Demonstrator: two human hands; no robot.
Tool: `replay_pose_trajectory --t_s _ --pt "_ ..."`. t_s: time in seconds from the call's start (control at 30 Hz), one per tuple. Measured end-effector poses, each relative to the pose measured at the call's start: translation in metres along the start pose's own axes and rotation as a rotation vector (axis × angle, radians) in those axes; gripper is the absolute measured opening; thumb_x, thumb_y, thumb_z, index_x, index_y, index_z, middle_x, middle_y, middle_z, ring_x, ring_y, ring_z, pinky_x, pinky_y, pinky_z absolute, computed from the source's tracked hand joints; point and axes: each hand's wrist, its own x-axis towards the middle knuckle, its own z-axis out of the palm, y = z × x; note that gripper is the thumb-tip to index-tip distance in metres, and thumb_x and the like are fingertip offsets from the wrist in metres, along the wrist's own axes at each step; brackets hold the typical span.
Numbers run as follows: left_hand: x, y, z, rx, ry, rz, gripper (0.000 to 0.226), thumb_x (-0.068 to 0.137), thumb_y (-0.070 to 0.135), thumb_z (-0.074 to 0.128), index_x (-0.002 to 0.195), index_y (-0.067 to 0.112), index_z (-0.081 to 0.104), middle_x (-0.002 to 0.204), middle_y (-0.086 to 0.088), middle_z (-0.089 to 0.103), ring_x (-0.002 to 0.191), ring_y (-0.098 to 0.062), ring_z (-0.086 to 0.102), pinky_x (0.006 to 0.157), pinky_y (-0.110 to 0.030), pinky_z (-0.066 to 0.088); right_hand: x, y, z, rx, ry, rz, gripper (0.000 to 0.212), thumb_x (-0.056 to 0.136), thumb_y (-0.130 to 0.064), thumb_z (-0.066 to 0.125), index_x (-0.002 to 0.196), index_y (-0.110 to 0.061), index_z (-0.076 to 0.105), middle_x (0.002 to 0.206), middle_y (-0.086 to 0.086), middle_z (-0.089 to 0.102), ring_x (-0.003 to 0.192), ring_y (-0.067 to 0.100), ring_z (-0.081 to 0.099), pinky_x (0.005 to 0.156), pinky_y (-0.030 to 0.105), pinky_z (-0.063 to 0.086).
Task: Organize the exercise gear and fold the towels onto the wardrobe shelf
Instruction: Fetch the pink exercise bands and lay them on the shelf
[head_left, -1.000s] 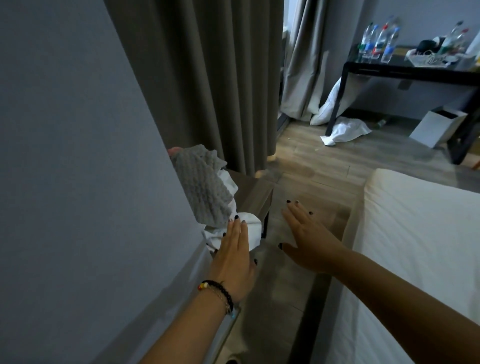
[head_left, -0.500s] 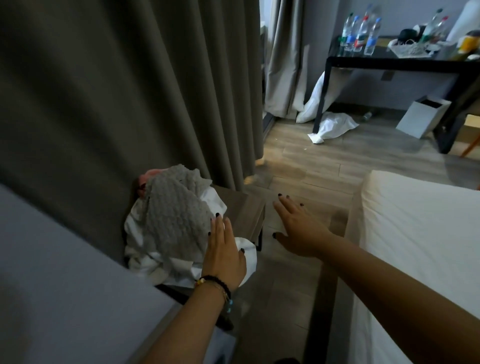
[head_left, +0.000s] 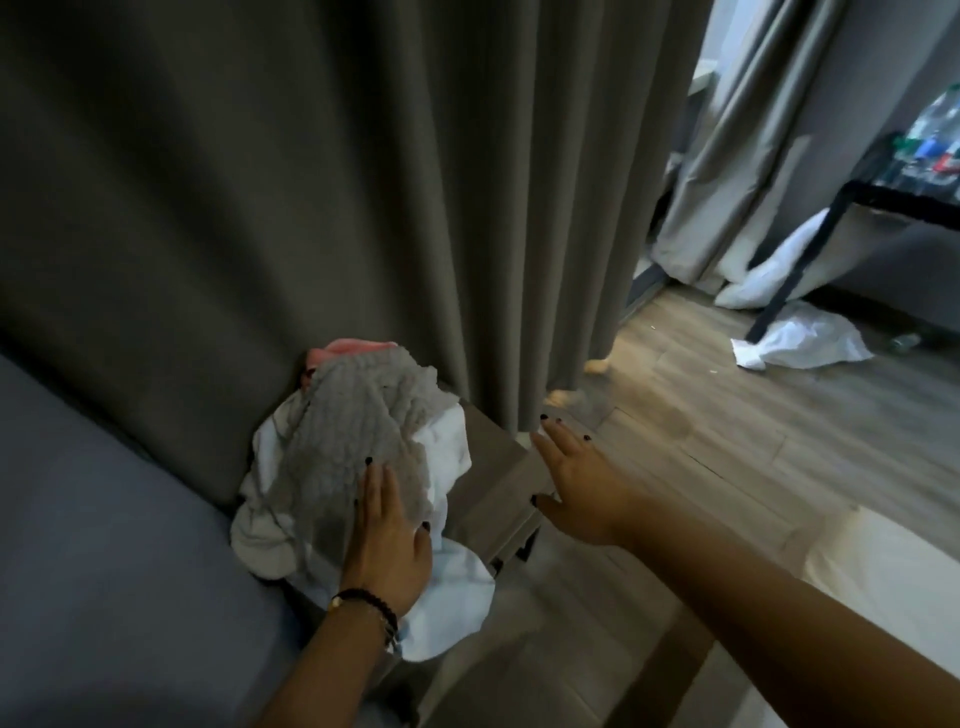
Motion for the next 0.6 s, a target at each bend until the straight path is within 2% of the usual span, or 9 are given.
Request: replay_pose_trajectory --t_s 0.2,0.37,0.4,0.43,0.47,0.5,0.53,0.57,0.6 --pt "0.014 -0.001 0.004 -0.099 0.101 -0.151 0.084 0.096 0.020 0.052 0.148 0.003 -0.012 0.159 -0.010 -0.014 0.147 -0.023 -0.010 0.120 -0.031 -0.001 0.054 0.005 -0.001 -0.002 -0.022 -0.162 0.082 0.094 -0.038 0.054 0.153 -0.018 0.002 0.161 0.005 -0.002 0.148 0.023 -0.003 0.119 0.036 0.007" --pt "0.043 -0.009 0.006 -0.109 0.087 -0.210 0.080 0.098 0.022 0.048 0.149 0.005 -0.011 0.159 -0.008 -0.015 0.148 -0.022 -0.010 0.112 -0.022 -0.008 0.096 -0.003 0.006 -0.009 -0.068 -0.245 0.082 0.094 -0.037 0.054 0.153 -0.016 0.001 0.161 0.007 -0.003 0.148 0.024 -0.004 0.121 0.041 0.012" --pt "0.048 -0.006 0.004 -0.109 0.084 -0.213 0.080 0.097 0.020 0.050 0.150 0.004 -0.008 0.159 -0.009 -0.011 0.148 -0.024 -0.005 0.114 -0.023 -0.005 0.104 -0.003 0.008 -0.015 -0.078 -0.253 0.082 0.094 -0.038 0.054 0.153 -0.015 0.001 0.161 0.007 -0.004 0.148 0.024 -0.005 0.121 0.041 0.012" --pt "0.054 -0.007 0.006 -0.071 0.121 -0.181 0.081 0.094 0.018 0.054 0.150 0.001 -0.003 0.159 -0.012 0.001 0.148 -0.029 0.007 0.116 -0.027 0.006 0.112 -0.002 0.010 -0.018 -0.080 -0.261 0.082 0.094 -0.039 0.053 0.153 -0.016 0.001 0.161 0.007 -0.004 0.148 0.024 -0.005 0.121 0.040 0.011" --pt "0.061 -0.009 0.009 -0.009 0.144 -0.134 0.086 0.087 0.018 0.062 0.150 -0.001 0.006 0.155 -0.017 0.020 0.142 -0.036 0.027 0.114 -0.035 0.024 0.120 0.000 0.012 -0.020 -0.081 -0.269 0.081 0.094 -0.040 0.053 0.153 -0.017 0.002 0.161 0.006 -0.003 0.148 0.023 -0.005 0.121 0.039 0.010" --pt "0.067 -0.011 0.015 0.068 0.105 -0.113 0.095 0.076 0.026 0.073 0.148 -0.003 0.018 0.144 -0.022 0.041 0.130 -0.040 0.046 0.103 -0.041 0.041 0.126 0.001 0.015 -0.022 -0.087 -0.276 0.081 0.094 -0.040 0.052 0.153 -0.018 0.002 0.161 0.005 -0.003 0.148 0.023 -0.005 0.121 0.038 0.009" --pt "0.074 -0.012 0.020 0.176 0.091 -0.110 0.103 0.062 0.031 0.083 0.143 -0.005 0.029 0.134 -0.026 0.051 0.120 -0.041 0.055 0.094 -0.046 0.047 0.133 0.004 0.018 -0.028 -0.097 -0.282 0.080 0.095 -0.041 0.051 0.154 -0.018 0.001 0.161 0.005 -0.003 0.148 0.023 -0.004 0.120 0.037 0.008" --pt "0.076 -0.013 0.025 0.214 0.057 -0.129 0.105 0.059 0.033 0.086 0.140 -0.007 0.032 0.137 -0.028 0.048 0.122 -0.041 0.053 0.097 -0.046 0.044 0.137 0.006 0.021 -0.038 -0.107 -0.283 0.080 0.095 -0.041 0.050 0.153 -0.018 0.001 0.161 0.006 -0.004 0.148 0.023 -0.004 0.120 0.037 0.008" --pt "0.075 -0.010 0.026 0.182 0.062 -0.150 0.105 0.068 0.032 0.082 0.145 -0.007 0.023 0.149 -0.025 0.029 0.135 -0.038 0.039 0.108 -0.042 0.033 0.141 0.009 0.025 -0.049 -0.127 -0.284 0.080 0.095 -0.041 0.050 0.153 -0.018 0.001 0.161 0.006 -0.004 0.148 0.023 -0.003 0.121 0.038 0.008"
